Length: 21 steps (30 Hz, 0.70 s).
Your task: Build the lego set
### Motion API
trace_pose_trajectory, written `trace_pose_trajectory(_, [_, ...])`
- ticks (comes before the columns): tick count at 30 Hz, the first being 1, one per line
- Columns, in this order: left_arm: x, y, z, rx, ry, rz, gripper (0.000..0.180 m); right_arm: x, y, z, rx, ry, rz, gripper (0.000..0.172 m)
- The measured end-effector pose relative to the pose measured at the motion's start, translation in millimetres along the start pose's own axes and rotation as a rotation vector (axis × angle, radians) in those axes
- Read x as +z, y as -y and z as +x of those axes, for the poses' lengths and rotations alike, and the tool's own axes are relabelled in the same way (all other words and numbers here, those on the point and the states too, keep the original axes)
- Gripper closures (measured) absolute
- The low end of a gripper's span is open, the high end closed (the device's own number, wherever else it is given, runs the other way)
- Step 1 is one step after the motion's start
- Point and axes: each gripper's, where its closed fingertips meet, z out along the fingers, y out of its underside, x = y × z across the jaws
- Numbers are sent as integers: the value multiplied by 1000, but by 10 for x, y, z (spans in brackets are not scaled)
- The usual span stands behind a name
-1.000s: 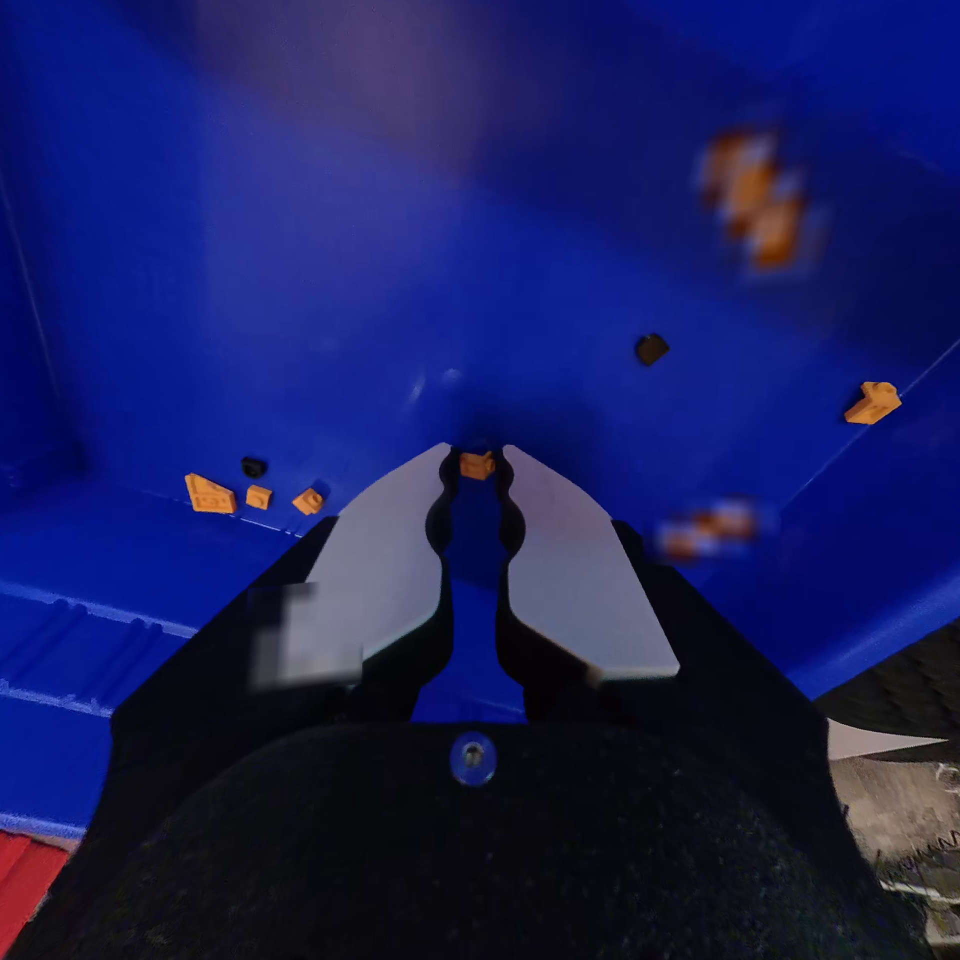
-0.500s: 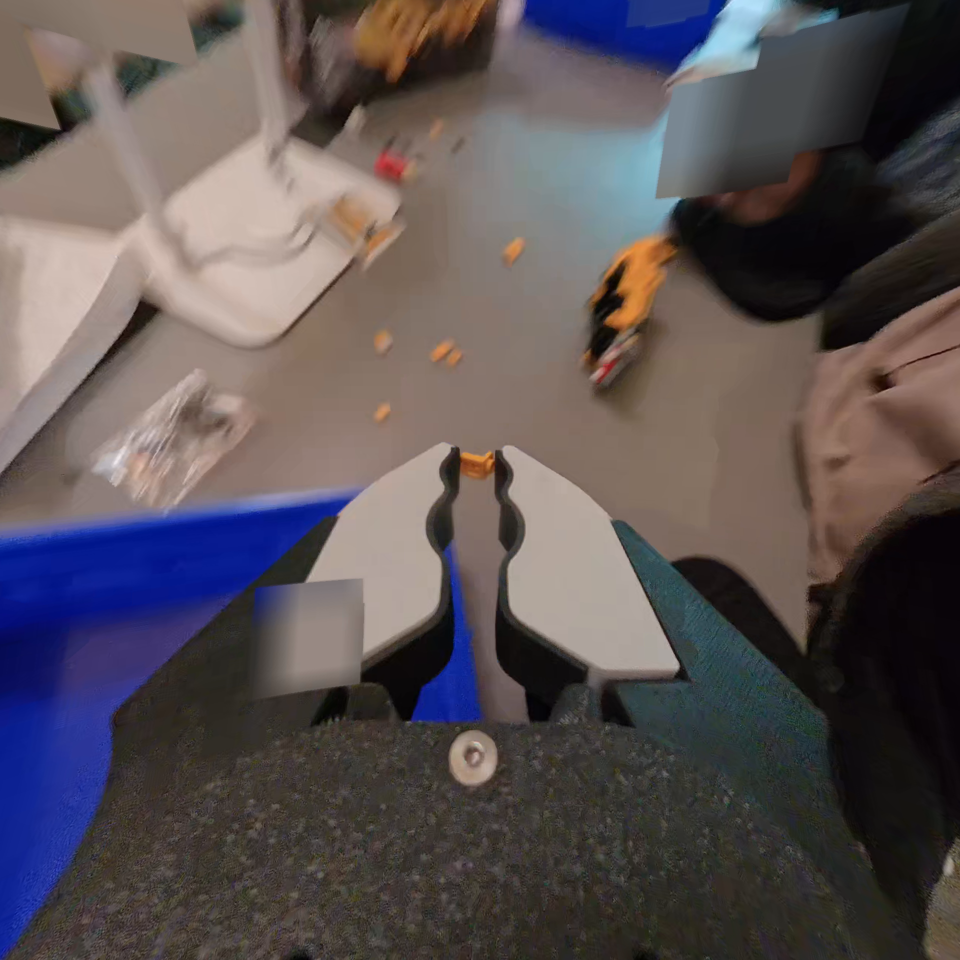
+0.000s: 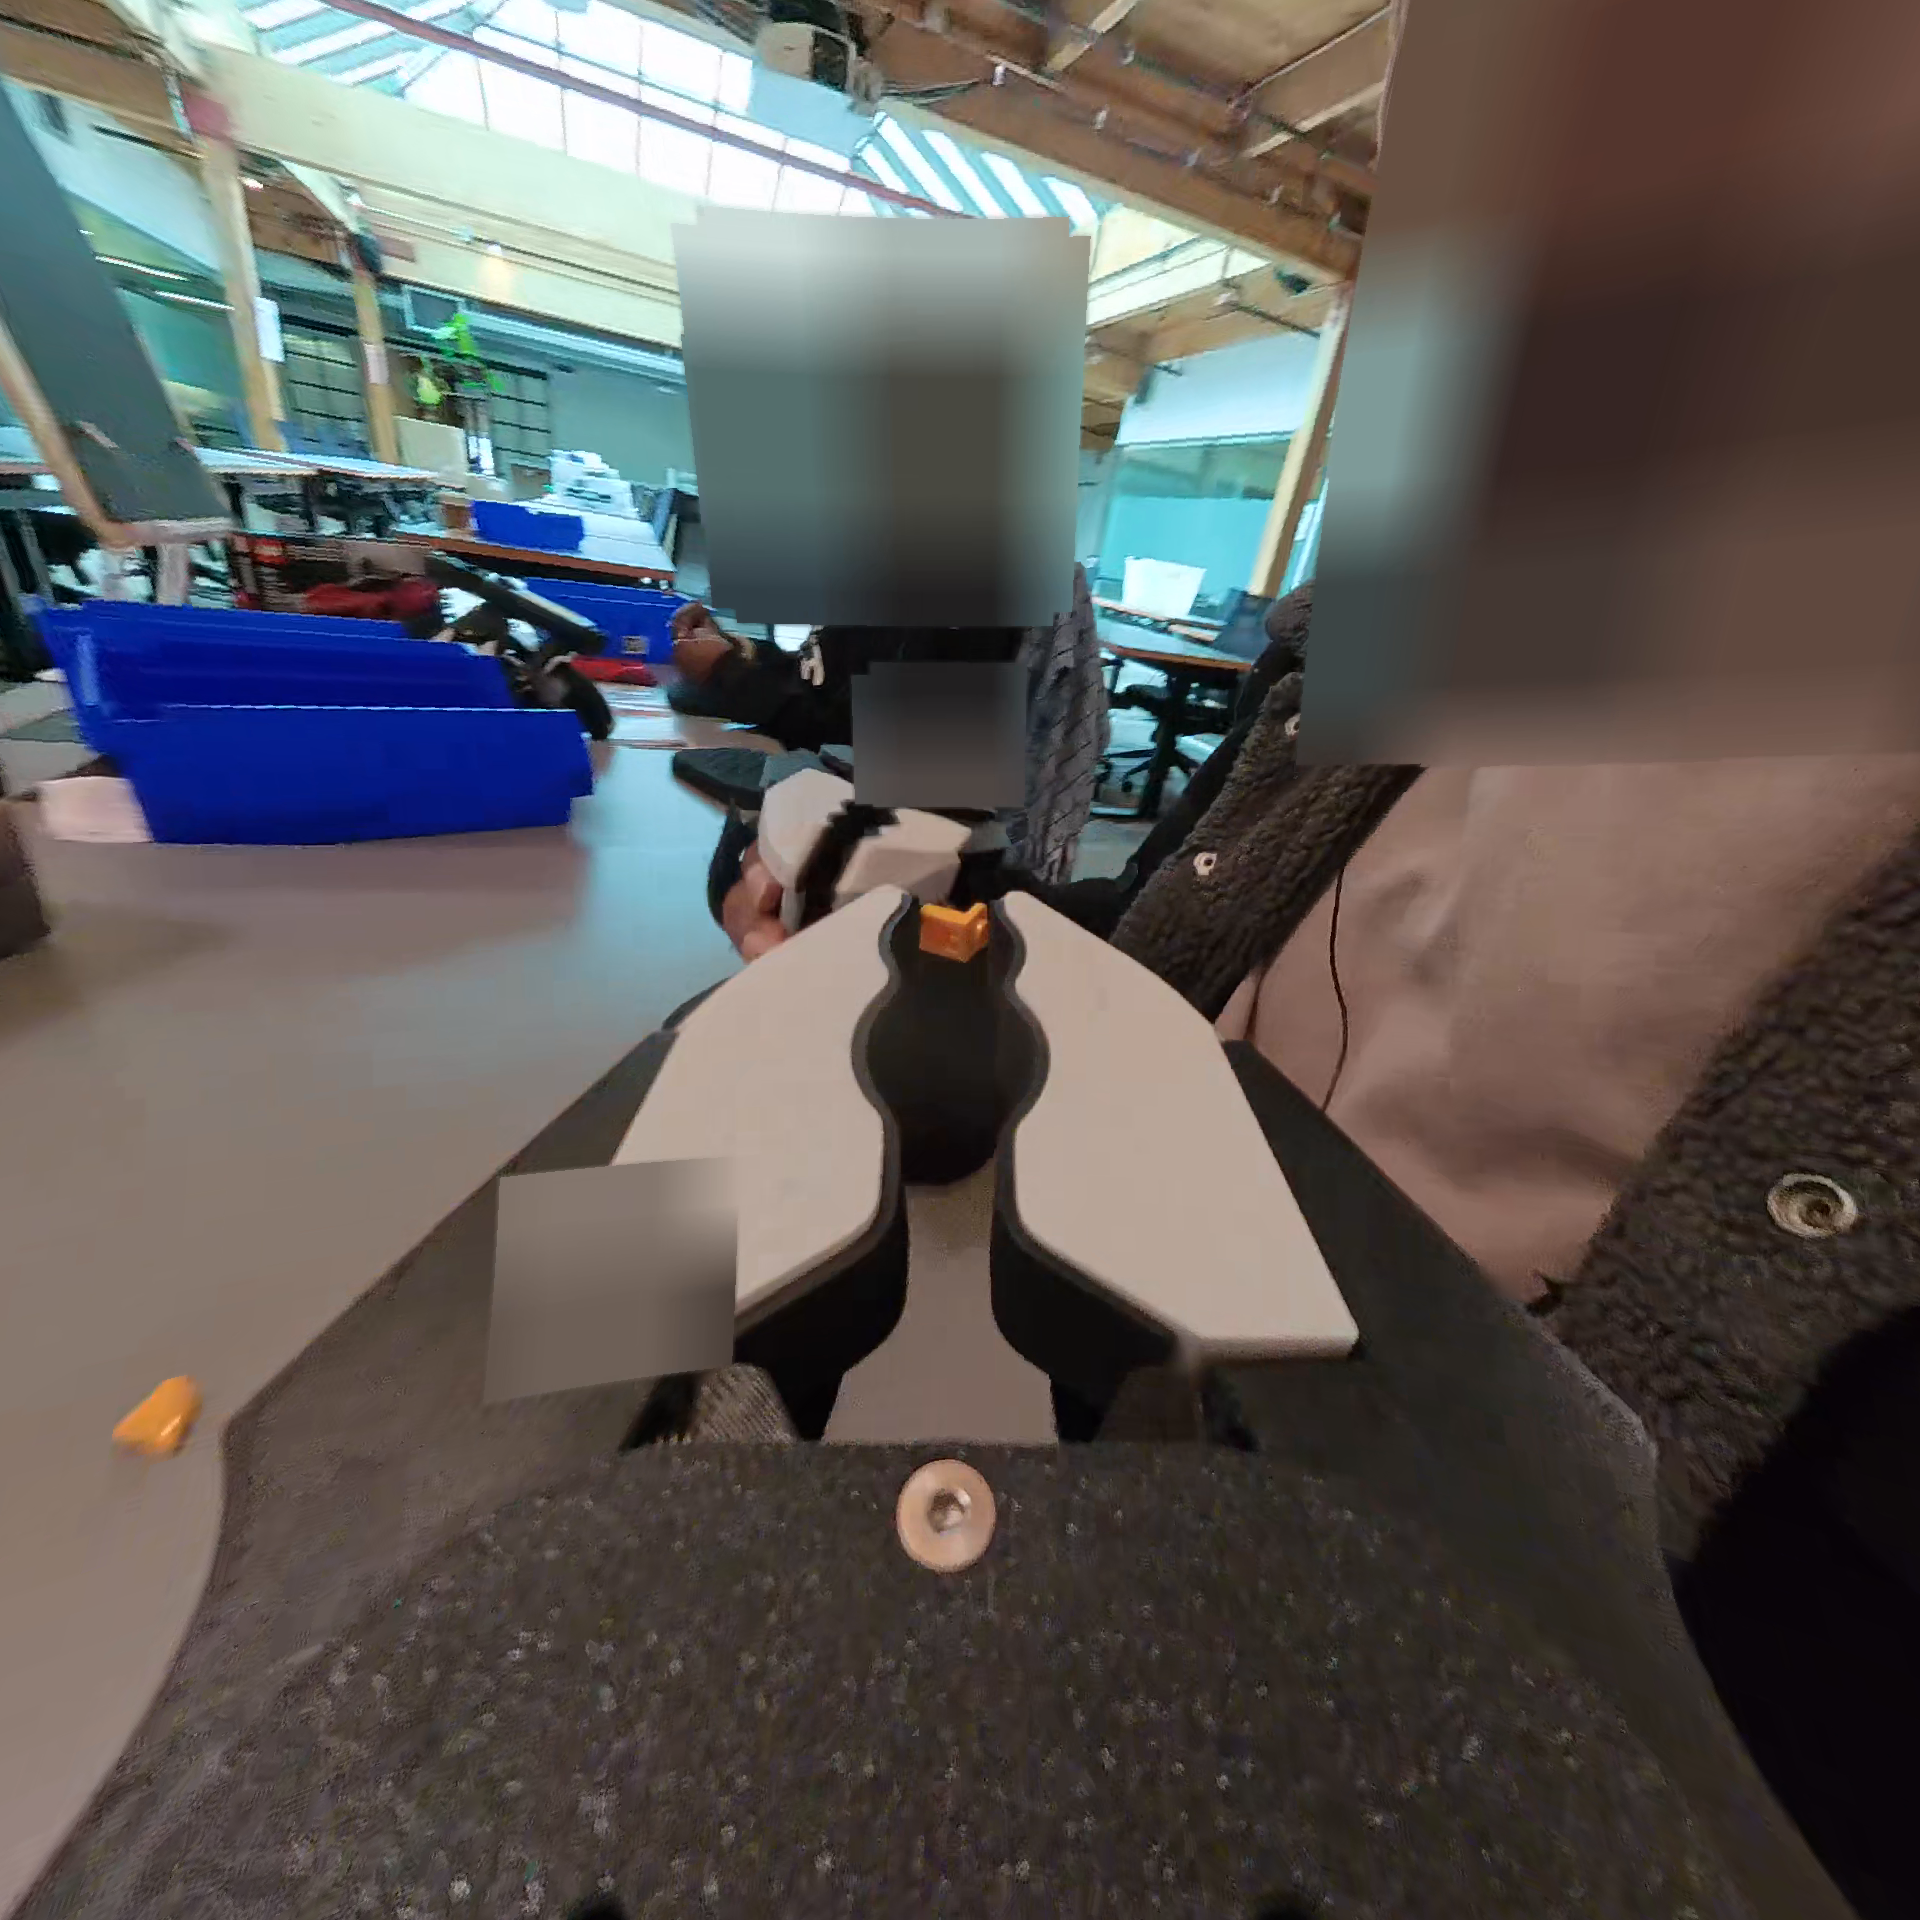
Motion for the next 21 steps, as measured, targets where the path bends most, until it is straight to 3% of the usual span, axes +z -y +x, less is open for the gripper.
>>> trace_pose_trajectory(3, [280,-89,-57,-10,-19,17,169,39,52,-149,-27,26,-19,165])
trace_pose_trajectory(7, [445,-255,-144,57,42,-26,169,78,3,-212,234,117,-40,164])
trace_pose_trajectory(14, [464,-434,-196,275,169,-154,169,129,-61,-223,500,200,-31,159])
trace_pose_trajectory(21, [417,-462,-217,425,245,-217,169,141,-118,-250,647,267,-46,156])
